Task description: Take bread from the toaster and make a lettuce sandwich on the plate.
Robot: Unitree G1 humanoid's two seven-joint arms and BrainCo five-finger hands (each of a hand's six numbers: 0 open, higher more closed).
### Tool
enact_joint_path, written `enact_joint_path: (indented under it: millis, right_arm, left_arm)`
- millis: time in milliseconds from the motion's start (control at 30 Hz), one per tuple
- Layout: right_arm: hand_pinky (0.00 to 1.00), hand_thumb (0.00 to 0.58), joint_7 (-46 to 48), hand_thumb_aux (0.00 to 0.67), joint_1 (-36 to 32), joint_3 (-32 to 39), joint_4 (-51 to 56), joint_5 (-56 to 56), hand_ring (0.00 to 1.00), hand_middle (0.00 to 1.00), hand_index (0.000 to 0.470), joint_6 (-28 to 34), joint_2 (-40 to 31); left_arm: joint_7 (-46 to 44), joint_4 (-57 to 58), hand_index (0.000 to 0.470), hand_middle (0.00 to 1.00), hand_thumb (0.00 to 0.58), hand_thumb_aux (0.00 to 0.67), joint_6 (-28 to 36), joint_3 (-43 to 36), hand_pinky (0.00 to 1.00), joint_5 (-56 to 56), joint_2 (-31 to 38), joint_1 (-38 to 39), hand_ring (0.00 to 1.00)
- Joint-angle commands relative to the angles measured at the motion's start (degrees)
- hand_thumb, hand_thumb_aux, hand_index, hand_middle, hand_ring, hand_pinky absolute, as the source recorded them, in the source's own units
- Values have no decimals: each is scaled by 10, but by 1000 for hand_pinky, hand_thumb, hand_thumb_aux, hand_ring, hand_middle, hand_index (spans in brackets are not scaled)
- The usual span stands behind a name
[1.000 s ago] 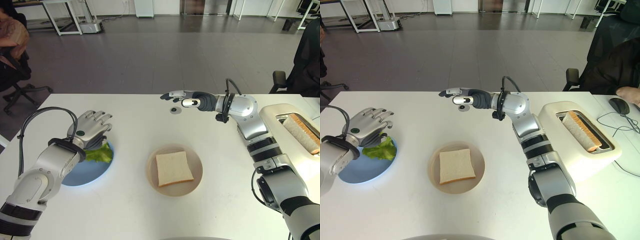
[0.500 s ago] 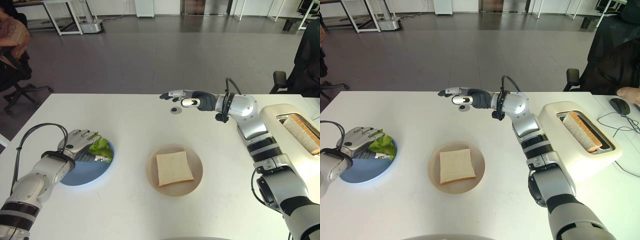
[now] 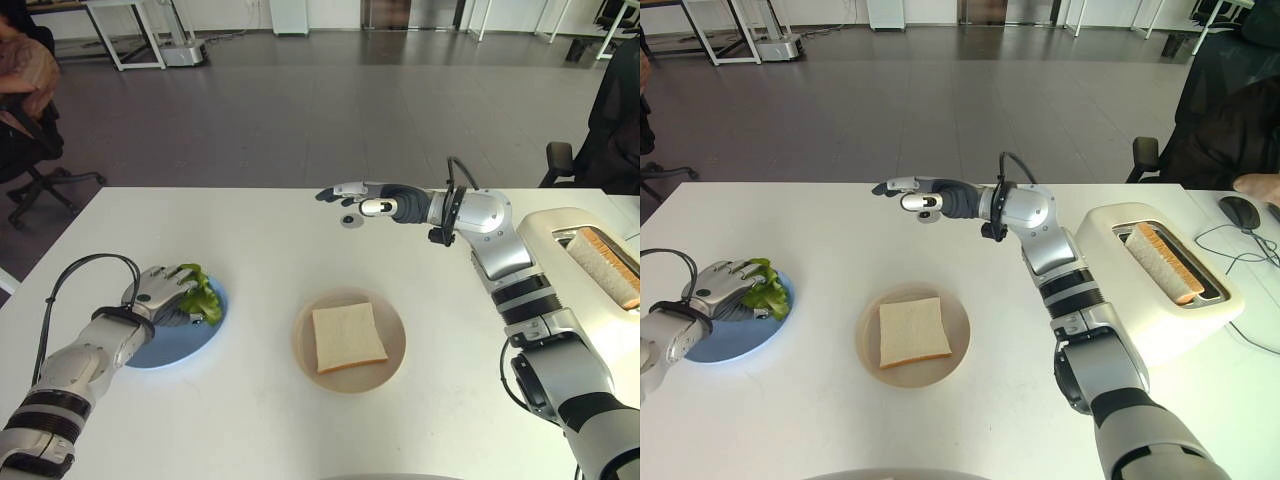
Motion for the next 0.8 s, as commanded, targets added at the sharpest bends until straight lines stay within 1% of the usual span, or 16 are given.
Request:
enact_joint_path:
  millis: [33, 67, 100, 133, 200, 300, 400, 633, 800]
  right_arm:
    - [0, 0, 4, 0, -2, -2, -9, 3, 0, 0, 0, 3, 1]
    - [0, 0, 4, 0, -1, -2, -10, 3, 0, 0, 0, 4, 1]
    - [0, 0, 3, 0, -1, -2, -10, 3, 0, 0, 0, 4, 1]
    - [0, 0, 3, 0, -1, -3, -11, 3, 0, 0, 0, 4, 1]
    - [0, 0, 2, 0, -2, -3, -8, 3, 0, 0, 0, 3, 2]
    - [0, 0, 1, 0, -3, -2, -4, 1, 0, 0, 0, 1, 3]
    - [0, 0, -1, 0, -1, -2, -3, -2, 0, 0, 0, 0, 2]
    - [0, 0, -6, 0, 0, -1, 0, -7, 0, 0, 0, -2, 1]
    - [0, 0, -11, 0, 3, 1, 3, -10, 0, 0, 0, -3, 0]
  left_arm:
    - [-48, 32, 251, 0, 454, 357, -27, -36, 0, -22, -18, 14, 0]
    - [-56, 40, 282, 0, 487, 402, -31, -41, 0, -30, -20, 14, 0]
    - [-60, 49, 372, 0, 555, 531, -36, -44, 0, -40, -24, 13, 0]
    - [-65, 56, 470, 0, 580, 670, -42, -44, 0, -53, -28, 13, 0]
    - [-66, 53, 470, 0, 580, 670, -46, -45, 0, -64, -28, 17, 0]
    - [-76, 14, 470, 0, 580, 670, -43, -34, 0, -87, -16, 32, 0]
    - [-90, -53, 470, 0, 580, 670, -31, -15, 0, -100, 6, 49, 0]
    - [-172, -270, 470, 0, 580, 670, 27, 98, 0, -137, 62, 115, 0]
    - [-209, -342, 470, 0, 580, 670, 51, 158, 0, -128, 80, 135, 0]
